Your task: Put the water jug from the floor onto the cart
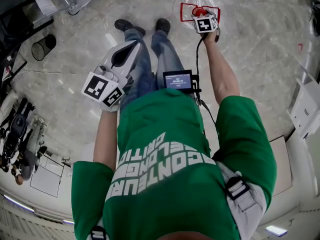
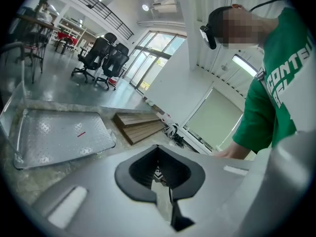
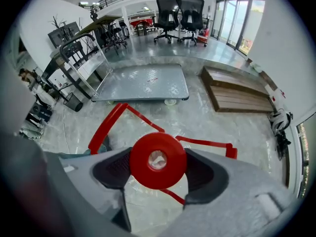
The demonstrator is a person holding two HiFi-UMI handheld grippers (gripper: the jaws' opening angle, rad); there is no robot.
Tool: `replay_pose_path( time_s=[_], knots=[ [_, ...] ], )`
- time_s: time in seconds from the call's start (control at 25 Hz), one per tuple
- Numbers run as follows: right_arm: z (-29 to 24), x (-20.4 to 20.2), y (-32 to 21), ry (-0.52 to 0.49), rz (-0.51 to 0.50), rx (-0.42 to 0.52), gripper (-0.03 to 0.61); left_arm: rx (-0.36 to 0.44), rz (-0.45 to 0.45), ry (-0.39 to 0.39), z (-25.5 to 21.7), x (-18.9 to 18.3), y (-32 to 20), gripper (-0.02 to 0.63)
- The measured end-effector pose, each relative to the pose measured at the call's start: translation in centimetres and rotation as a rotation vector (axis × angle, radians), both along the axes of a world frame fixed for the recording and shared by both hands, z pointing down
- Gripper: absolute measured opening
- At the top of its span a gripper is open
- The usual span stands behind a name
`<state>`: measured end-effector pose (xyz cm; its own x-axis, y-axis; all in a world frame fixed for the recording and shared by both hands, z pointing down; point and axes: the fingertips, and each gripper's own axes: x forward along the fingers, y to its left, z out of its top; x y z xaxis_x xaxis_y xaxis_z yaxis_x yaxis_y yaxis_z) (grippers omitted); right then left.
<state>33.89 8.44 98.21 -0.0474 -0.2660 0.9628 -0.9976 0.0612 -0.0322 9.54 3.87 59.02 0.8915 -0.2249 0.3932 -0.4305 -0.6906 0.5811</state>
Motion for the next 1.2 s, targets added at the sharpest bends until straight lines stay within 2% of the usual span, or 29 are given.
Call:
replay_pose_path(
  time_s=[0.32,0.6,1.2],
  knots=[
    [-9.6,2.0,-0.7,0.017,0.022,0.137,0.298,0.043,-0.064,0.083,-4.2,-1.5,0.3,0.014],
    [-17.3,2.9,-5.6,0.026,-0.027,0.287,0.298,0.101,-0.184,0.119,-6.5,-4.1,-2.9,0.015],
    [-32.0,2.2,-13.9,0.006,-0.109,0.523,0.298,0.240,-0.271,0.165,-11.0,-7.2,-7.4,0.014]
  ],
)
